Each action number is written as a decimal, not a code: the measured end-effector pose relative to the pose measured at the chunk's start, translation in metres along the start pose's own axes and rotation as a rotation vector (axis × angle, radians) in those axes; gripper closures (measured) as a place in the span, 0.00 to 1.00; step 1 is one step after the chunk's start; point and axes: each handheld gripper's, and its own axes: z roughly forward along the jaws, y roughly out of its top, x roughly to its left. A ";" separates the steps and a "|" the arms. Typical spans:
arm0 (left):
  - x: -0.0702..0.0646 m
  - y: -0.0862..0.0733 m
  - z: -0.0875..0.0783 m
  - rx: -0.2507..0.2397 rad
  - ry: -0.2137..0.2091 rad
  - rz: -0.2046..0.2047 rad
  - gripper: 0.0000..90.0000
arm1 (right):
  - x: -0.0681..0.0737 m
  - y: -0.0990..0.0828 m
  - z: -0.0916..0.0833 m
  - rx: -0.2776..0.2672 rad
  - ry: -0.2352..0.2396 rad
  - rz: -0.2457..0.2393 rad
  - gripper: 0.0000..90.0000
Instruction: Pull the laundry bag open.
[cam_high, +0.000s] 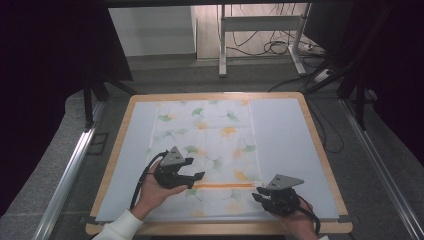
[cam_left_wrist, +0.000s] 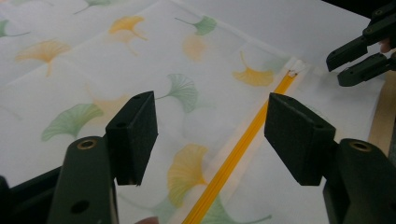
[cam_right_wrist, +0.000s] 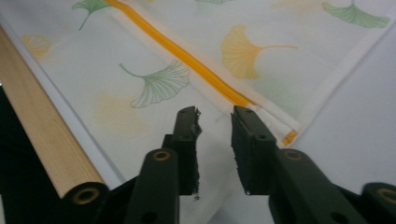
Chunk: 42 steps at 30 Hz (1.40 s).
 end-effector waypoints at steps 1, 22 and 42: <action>-0.002 0.002 0.002 0.001 -0.005 0.009 0.39 | 0.001 0.000 0.000 0.002 0.005 -0.002 0.84; -0.047 0.039 0.063 0.073 -0.094 0.135 0.43 | 0.000 -0.004 0.007 0.083 -0.003 0.003 0.99; -0.065 0.051 0.125 0.125 -0.176 0.226 0.45 | 0.000 -0.008 0.009 0.114 0.007 0.010 0.99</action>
